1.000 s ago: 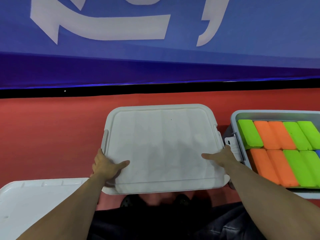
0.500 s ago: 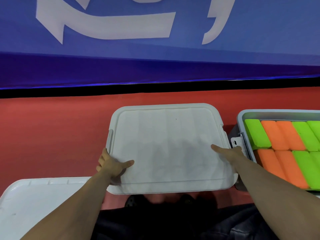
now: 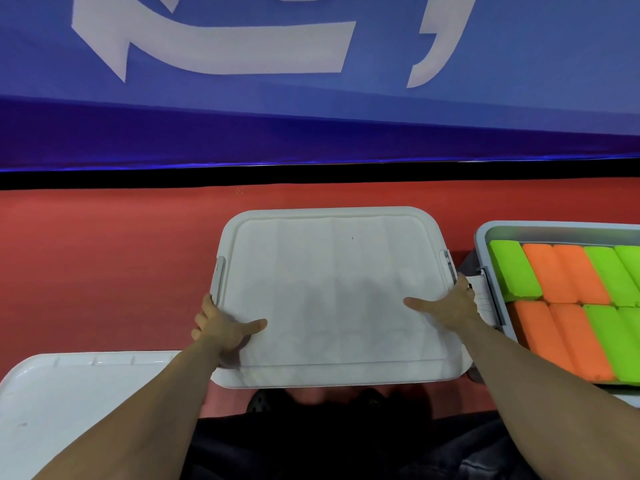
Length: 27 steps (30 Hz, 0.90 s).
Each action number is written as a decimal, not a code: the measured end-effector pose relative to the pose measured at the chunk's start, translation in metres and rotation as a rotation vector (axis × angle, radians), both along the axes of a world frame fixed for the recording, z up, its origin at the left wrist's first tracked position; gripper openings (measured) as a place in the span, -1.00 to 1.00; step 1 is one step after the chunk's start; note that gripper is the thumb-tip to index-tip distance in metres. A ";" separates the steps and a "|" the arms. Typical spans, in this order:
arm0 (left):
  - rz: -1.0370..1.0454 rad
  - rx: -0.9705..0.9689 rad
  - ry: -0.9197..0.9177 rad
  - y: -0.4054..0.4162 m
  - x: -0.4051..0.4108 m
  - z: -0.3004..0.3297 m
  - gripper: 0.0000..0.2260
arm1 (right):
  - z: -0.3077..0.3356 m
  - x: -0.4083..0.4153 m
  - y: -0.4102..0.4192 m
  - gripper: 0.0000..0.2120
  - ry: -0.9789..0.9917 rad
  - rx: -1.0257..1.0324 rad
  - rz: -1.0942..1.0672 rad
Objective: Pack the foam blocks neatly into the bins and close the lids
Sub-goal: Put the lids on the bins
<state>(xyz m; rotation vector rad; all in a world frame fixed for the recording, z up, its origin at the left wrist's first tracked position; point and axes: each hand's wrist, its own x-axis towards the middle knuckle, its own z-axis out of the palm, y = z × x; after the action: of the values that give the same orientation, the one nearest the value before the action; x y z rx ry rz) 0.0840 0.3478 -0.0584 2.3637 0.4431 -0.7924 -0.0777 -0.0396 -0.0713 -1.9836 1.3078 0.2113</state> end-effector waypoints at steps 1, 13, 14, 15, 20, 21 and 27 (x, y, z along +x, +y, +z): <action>-0.001 0.001 0.001 0.000 0.000 0.000 0.24 | -0.001 0.000 0.000 0.45 0.011 -0.013 0.012; -0.064 0.070 -0.019 -0.005 -0.003 0.004 0.24 | 0.001 -0.005 0.009 0.27 0.122 -0.201 0.214; -0.125 0.103 -0.047 -0.005 -0.006 0.005 0.22 | 0.005 -0.004 0.012 0.27 0.160 -0.202 0.236; -0.231 0.150 -0.088 -0.006 -0.008 0.007 0.20 | 0.010 -0.002 0.017 0.27 0.210 -0.207 0.289; -0.956 0.174 -0.125 -0.020 -0.037 0.009 0.22 | 0.027 0.003 0.069 0.31 0.271 -0.134 0.908; -1.026 0.190 -0.095 -0.022 -0.044 0.006 0.26 | 0.026 0.001 0.081 0.33 0.278 -0.097 0.987; -1.124 0.306 -0.109 -0.025 -0.053 0.005 0.30 | 0.028 -0.004 0.103 0.34 0.297 -0.092 1.030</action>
<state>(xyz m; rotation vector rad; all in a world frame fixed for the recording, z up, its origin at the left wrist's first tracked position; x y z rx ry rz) 0.0305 0.3231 -0.0530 2.8459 -0.9782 -1.0813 -0.0815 0.0637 -0.0431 -2.6075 0.3243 0.9621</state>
